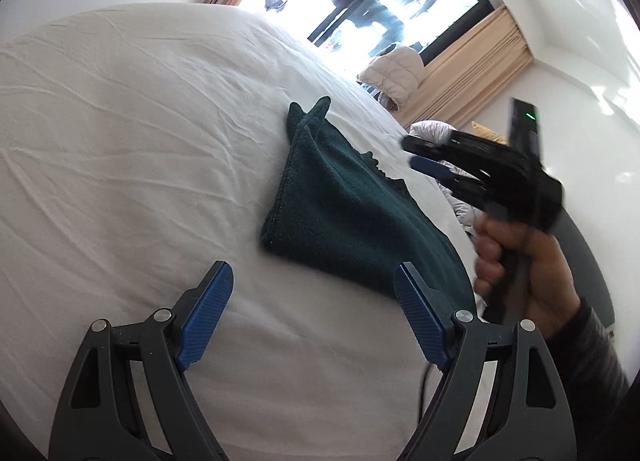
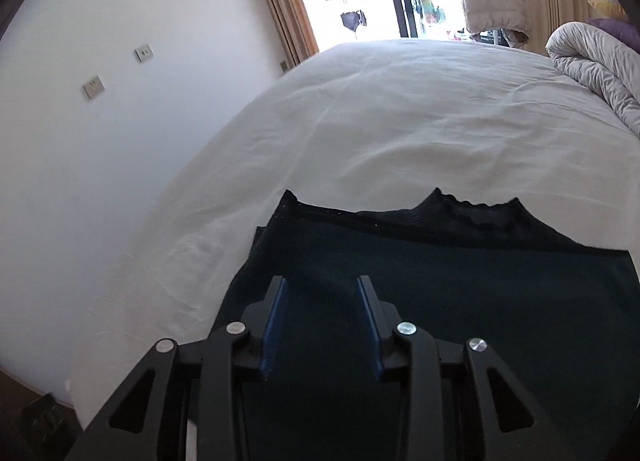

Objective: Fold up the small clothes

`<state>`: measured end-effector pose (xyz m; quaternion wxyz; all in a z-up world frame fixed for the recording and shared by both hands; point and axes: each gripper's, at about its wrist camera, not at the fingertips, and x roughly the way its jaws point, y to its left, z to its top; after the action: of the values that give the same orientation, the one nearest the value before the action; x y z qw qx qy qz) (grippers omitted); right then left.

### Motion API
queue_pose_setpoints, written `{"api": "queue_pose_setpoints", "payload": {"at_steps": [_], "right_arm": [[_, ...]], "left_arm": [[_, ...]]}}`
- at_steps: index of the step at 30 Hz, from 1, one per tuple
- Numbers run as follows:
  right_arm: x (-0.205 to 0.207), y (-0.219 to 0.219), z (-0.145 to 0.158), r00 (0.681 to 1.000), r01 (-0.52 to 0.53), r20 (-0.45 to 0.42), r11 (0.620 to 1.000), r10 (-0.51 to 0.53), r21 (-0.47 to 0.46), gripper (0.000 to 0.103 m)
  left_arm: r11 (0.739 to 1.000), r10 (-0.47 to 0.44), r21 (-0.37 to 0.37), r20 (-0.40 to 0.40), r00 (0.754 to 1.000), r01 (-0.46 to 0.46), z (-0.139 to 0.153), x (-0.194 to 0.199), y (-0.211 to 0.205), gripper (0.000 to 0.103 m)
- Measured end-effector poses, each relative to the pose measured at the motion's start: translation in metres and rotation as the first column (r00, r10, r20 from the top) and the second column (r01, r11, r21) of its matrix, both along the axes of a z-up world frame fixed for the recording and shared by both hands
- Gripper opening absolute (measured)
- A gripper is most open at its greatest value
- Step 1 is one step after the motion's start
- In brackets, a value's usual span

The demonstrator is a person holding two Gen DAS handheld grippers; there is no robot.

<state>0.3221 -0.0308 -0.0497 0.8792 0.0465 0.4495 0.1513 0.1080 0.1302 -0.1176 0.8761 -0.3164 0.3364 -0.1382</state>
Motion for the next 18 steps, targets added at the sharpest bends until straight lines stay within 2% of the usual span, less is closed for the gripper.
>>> {"api": "queue_pose_setpoints", "payload": {"at_steps": [3, 5, 8, 10, 12, 14, 16, 17, 18], "right_arm": [[0.032, 0.034, -0.033, 0.998, 0.003, -0.068, 0.994, -0.011, -0.107, 0.033], [0.044, 0.056, -0.051, 0.995, -0.022, -0.104, 0.991, 0.009, -0.133, 0.033], [0.038, 0.09, -0.053, 0.998, -0.061, -0.025, 0.973, 0.056, -0.225, 0.034], [0.034, 0.107, -0.048, 0.993, -0.115, 0.004, 0.963, 0.119, -0.243, 0.026], [0.028, 0.112, -0.044, 0.985, -0.16, 0.025, 0.954, 0.172, -0.254, 0.026], [0.022, 0.099, -0.035, 0.981, -0.18, 0.042, 0.965, 0.191, -0.191, 0.026], [0.016, 0.062, -0.022, 0.988, -0.145, 0.06, 0.989, 0.145, 0.003, 0.029], [0.008, 0.042, -0.013, 0.99, -0.126, 0.076, 0.986, 0.118, 0.108, 0.034], [-0.001, 0.023, -0.005, 0.99, -0.114, 0.1, 0.975, 0.097, 0.189, 0.043]], "left_arm": [[0.999, -0.013, 0.031, 0.028, 1.0, 0.012, 0.0, -0.013, 0.011, 0.083], [0.999, -0.013, 0.046, 0.037, 0.999, 0.011, -0.002, -0.021, 0.019, 0.083], [0.998, -0.014, 0.064, 0.049, 0.999, 0.011, -0.004, -0.025, 0.027, 0.083], [0.998, -0.014, 0.064, 0.052, 0.999, 0.01, -0.004, -0.026, 0.029, 0.083], [0.997, -0.019, 0.072, 0.047, 0.999, 0.016, -0.005, -0.025, 0.027, 0.083], [0.998, -0.029, 0.063, 0.042, 0.999, 0.026, -0.003, -0.026, 0.024, 0.083], [0.998, -0.038, 0.045, 0.044, 0.998, 0.036, 0.0, -0.028, 0.02, 0.083], [0.998, -0.047, 0.038, 0.046, 0.998, 0.046, 0.001, -0.025, 0.016, 0.083], [0.998, -0.059, 0.032, 0.046, 0.997, 0.058, 0.003, -0.024, 0.011, 0.083]]}}
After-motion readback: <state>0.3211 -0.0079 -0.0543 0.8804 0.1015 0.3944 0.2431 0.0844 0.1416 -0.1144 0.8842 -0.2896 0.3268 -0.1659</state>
